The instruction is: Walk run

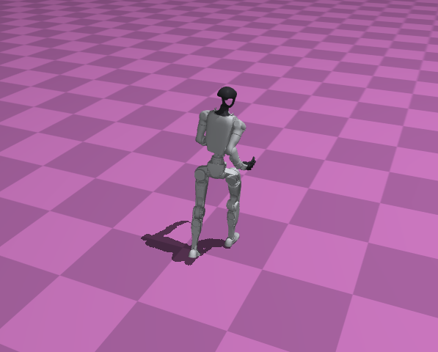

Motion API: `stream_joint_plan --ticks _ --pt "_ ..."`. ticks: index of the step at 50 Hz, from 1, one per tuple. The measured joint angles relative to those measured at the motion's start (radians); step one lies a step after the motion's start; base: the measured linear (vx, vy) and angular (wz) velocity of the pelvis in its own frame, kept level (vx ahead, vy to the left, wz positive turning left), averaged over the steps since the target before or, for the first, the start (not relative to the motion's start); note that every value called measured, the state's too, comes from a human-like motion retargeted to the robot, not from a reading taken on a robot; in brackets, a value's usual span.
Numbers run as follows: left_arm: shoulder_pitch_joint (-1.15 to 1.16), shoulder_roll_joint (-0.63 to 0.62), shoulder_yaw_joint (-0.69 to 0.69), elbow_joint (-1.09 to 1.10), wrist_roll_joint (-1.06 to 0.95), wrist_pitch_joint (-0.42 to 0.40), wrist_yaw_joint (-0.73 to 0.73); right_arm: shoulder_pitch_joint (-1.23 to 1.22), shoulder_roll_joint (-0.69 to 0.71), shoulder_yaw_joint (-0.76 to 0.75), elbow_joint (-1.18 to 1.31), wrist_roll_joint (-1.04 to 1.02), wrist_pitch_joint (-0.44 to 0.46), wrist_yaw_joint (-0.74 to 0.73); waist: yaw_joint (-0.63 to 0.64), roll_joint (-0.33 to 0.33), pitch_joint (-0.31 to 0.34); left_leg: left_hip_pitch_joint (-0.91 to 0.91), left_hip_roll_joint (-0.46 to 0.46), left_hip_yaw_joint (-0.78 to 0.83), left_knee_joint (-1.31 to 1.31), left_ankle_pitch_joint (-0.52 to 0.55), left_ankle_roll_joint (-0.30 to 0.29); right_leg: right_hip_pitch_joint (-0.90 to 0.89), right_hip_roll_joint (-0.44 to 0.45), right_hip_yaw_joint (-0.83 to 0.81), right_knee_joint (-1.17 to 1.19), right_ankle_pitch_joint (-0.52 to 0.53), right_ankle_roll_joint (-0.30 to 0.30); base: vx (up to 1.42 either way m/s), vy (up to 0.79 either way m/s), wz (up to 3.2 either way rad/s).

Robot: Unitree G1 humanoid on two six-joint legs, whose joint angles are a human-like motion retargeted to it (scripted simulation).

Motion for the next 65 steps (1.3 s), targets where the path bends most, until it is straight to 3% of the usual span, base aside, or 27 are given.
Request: stream_joint_plan --ticks 3,5,7,10,12,15,21,25,27,28,30,32,33,35,37,42,45,47,48,50,52,53,54,55,57,60,65 --pt "0.029 0.02 -0.003 -0.031 -0.071 0.025 -0.039 -0.004 -0.018 -0.015 -0.039 -0.127 0.002 -0.059 0.002 0.008 -0.015 0.09 0.007 0.014 0.004 0.156 -0.057 -0.001 0.009 0.119 -0.192 -0.042 -0.036 1.26 -0.57 -0.31" --pt "0.044 0.042 -0.018 -0.047 -0.101 0.038 -0.05 -0.024 -0.003 -0.008 -0.063 -0.181 0.016 -0.096 -0.04 -0.017 -0.017 0.125 -0.019 -0.055 0.1 0.27 -0.126 0.014 -0.021 0.139 -0.166 0.214 -0.007 1.22 -0.56 0.22" --pt "0.072 0.066 0.005 -0.056 -0.099 0.043 -0.077 -0.07 0.031 0.047 -0.061 -0.203 0.023 -0.143 -0.036 -0.005 -0.034 0.063 -0.01 -0.077 0.331 0.373 -0.219 0.009 0.049 0.124 -0.027 -0.018 -0.139 1.55 -0.84 -0.34" --pt "0.106 0.025 0.078 0.008 -0.049 0.063 -0.211 -0.231 0.097 0.062 0.004 -0.139 0.032 -0.199 -0.034 0.016 -0.017 -0.093 0.034 -0.13 0.754 0.385 -0.222 0.087 0.082 0.078 0.077 -0.131 -0.136 1.25 -0.59 0.03" --pt "0.139 -0.013 0.083 0.045 -0.039 0.068 -0.202 -0.34 0.116 0.091 0.004 -0.078 0.032 -0.173 -0.03 -0.034 -0.045 -0.181 -0.045 -0.087 0.764 0.31 -0.158 0.152 0.067 0.121 0.027 -0.132 -0.144 1.08 -0.4 -0.29" --pt "0.208 -0.016 0.068 0.074 -0.027 0.047 -0.19 -0.484 0.11 0.153 -0.048 -0.063 -0.013 -0.208 0.002 -0.072 -0.044 -0.341 -0.015 0.022 0.767 0.104 -0.008 0.25 0.068 0.129 -0.061 -0.069 -0.121 0.83 -0.27 -0.4" --pt "0.303 0.019 0.069 0.098 -0.032 0.066 -0.233 -0.643 -0.004 0.176 -0.219 -0.318 0.029 -0.194 0.225 -0.145 -0.045 -0.47 -0.081 0.177 0.192 -0.113 0.11 0.447 0.096 0.103 -0.222 0.223 -0.025 1.13 -0.3 -1.05" --pt "0.3 0.033 0.082 0.055 -0.01 0.065 -0.217 -0.676 -0.09 0.176 -0.321 -0.448 0.062 -0.242 0.294 -0.151 -0.02 -0.453 -0.119 0.241 -0.067 -0.178 0.051 0.565 0.151 0.065 -0.213 0.333 -0.002 1.02 -0.25 -0.35" --pt "0.285 0.032 0.089 0.027 0.01 0.056 -0.2 -0.672 -0.106 0.178 -0.323 -0.492 0.063 -0.283 0.319 -0.169 -0.024 -0.463 -0.122 0.286 -0.005 -0.079 0.246 0.591 0.167 0.075 -0.143 0.415 0.078 1.31 -0.43 -0.11" --pt "0.275 0.038 0.095 0.019 0.018 0.046 -0.194 -0.666 -0.105 0.176 -0.306 -0.513 0.062 -0.301 0.317 -0.178 -0.04 -0.461 -0.126 0.273 0.056 -0.185 0.287 0.591 0.186 0.059 -0.095 0.47 0.148 1.41 -0.5 0.2" --pt "0.251 0.039 0.099 0.035 0.025 0.006 -0.184 -0.616 -0.087 0.142 -0.238 -0.561 0.056 -0.28 0.305 -0.188 -0.043 -0.489 -0.161 0.062 0.243 -0.304 0.258 0.516 0.215 0.004 0.202 0.516 0.226 1.55 -0.35 0.51" --pt "0.175 0.036 0.156 0.073 0.001 0.018 -0.186 -0.557 -0.058 0.123 -0.15 -0.619 0.07 -0.248 0.291 -0.174 -0.022 -0.48 -0.129 0.07 0.351 -0.367 0.222 0.424 0.242 0.071 0.47 0.516 0.225 1.2 -0.23 0.44" --pt "0.143 0.042 0.156 0.083 -0.001 0.021 -0.176 -0.527 -0.038 0.118 -0.105 -0.638 0.085 -0.237 0.28 -0.133 -0.023 -0.432 -0.077 0.088 0.336 -0.383 0.218 0.386 0.331 0.153 0.482 0.516 0.224 0.93 0.13 0.74" --pt "0.095 0.045 0.124 0.099 -0.004 0.02 -0.144 -0.435 -0.024 0.114 -0.036 -0.6 0.101 -0.19 0.278 -0.047 -0.023 -0.33 -0.045 0.08 0.27 -0.389 0.235 0.305 0.333 0.182 0.534 0.42 0.197 0.99 0.45 1.01" --pt "0.062 0.051 0.105 0.104 -0.023 0.02 -0.114 -0.316 -0.014 0.099 -0.019 -0.41 0.091 -0.074 0.251 -0.013 -0.013 -0.247 -0.072 0.005 0.181 -0.341 0.223 0.237 0.235 0.129 0.508 0.338 0.093 1.03 0.08 1.65" --pt "0.041 0.099 0.065 0.067 -0.081 0.031 -0.106 -0.07 0.004 0.063 0.001 0.014 0.079 0.058 0.067 0.048 0.011 -0.092 -0.092 -0.177 0.039 -0.19 0.163 0.114 0.027 0.046 0.177 0.16 0.034 0.96 -0.19 2.37" --pt "0.041 0.127 0.071 0.039 -0.072 0.028 -0.098 0.011 -0.014 0.039 -0.012 0.042 0.04 0.021 -0.034 0.035 0.035 0.004 -0.124 -0.275 0.002 -0.146 0.142 0.082 0.016 0.172 -0.095 0.068 0.018 0.82 -0.26 1.98" --pt "0.044 0.14 0.079 0.026 -0.057 0.026 -0.088 0.026 -0.018 0.034 -0.026 0.003 0.012 -0.014 -0.068 0.029 0.045 0.07 -0.115 -0.316 -0.009 -0.151 0.131 0.079 0.032 0.354 -0.231 -0.004 0.075 0.95 -0.41 1.05" --pt "0.049 0.143 0.087 0.021 -0.05 0.027 -0.081 0.019 -0.016 0.04 -0.031 -0.026 -0.001 -0.035 -0.061 0.022 0.048 0.1 -0.114 -0.31 -0.007 -0.16 0.124 0.087 0.029 0.423 -0.287 -0.03 0.15 0.98 -0.46 0.34" --pt "0.069 0.138 0.088 0.021 -0.046 0.028 -0.077 -0.003 -0.003 0.055 -0.039 -0.048 -0.012 -0.065 -0.076 0.0 0.053 0.158 -0.122 -0.33 0.044 -0.163 0.1 0.092 0.015 0.402 -0.299 0.003 0.226 0.93 -0.43 0.46" --pt "0.098 0.11 0.105 0.033 -0.048 0.034 -0.096 -0.064 0.014 0.079 -0.029 -0.027 -0.01 -0.085 -0.079 -0.034 0.028 0.168 -0.166 -0.311 0.149 -0.068 0.046 0.101 -0.009 0.333 -0.232 0.193 0.188 1.19 -0.48 0.28" --pt "0.117 0.091 0.122 0.043 -0.048 0.038 -0.112 -0.098 0.024 0.096 -0.024 -0.013 -0.01 -0.086 -0.071 -0.033 0.013 0.157 -0.17 -0.274 0.224 0.027 -0.001 0.096 -0.022 0.193 -0.196 0.12 0.098 1.18 -0.42 0.1" --pt "0.129 0.06 0.139 0.06 -0.04 0.04 -0.132 -0.144 0.035 0.104 -0.017 -0.002 -0.01 -0.088 -0.068 -0.026 0.01 0.115 -0.167 -0.231 0.338 0.123 -0.058 0.099 0.008 0.251 -0.148 0.059 0.06 1.04 -0.28 0.34" --pt "0.137 0.023 0.156 0.082 -0.029 0.04 -0.154 -0.197 0.045 0.108 -0.009 0.009 -0.01 -0.089 -0.067 -0.016 0.014 0.058 -0.162 -0.185 0.472 0.22 -0.119 0.107 0.059 0.408 -0.096 0.005 0.049 0.8 -0.09 1.35" --pt "0.138 -0.053 0.139 0.125 -0.021 0.039 -0.116 -0.341 0.047 0.093 0.024 0.014 0.008 -0.08 -0.128 0.007 0.032 -0.09 -0.088 -0.131 0.742 0.29 -0.214 0.14 0.019 0.31 -0.069 -0.041 0.055 0.7 -0.01 1.87" --pt "0.134 -0.113 0.095 0.163 -0.04 0.038 -0.07 -0.5 0.027 0.116 -0.005 -0.014 0.007 -0.098 -0.092 -0.018 0.023 -0.26 -0.102 0.001 0.898 0.146 -0.09 0.217 -0.061 0.175 -0.111 -0.054 0.038 0.74 0.0 0.75" --pt "0.162 -0.104 0.056 0.171 -0.007 0.047 -0.144 -0.648 -0.068 0.133 -0.111 -0.13 -0.024 -0.163 0.122 -0.084 0.038 -0.546 -0.068 0.162 0.848 -0.069 -0.012 0.334 -0.087 0.076 -0.219 -0.004 0.03 0.55 -0.04 0.14"
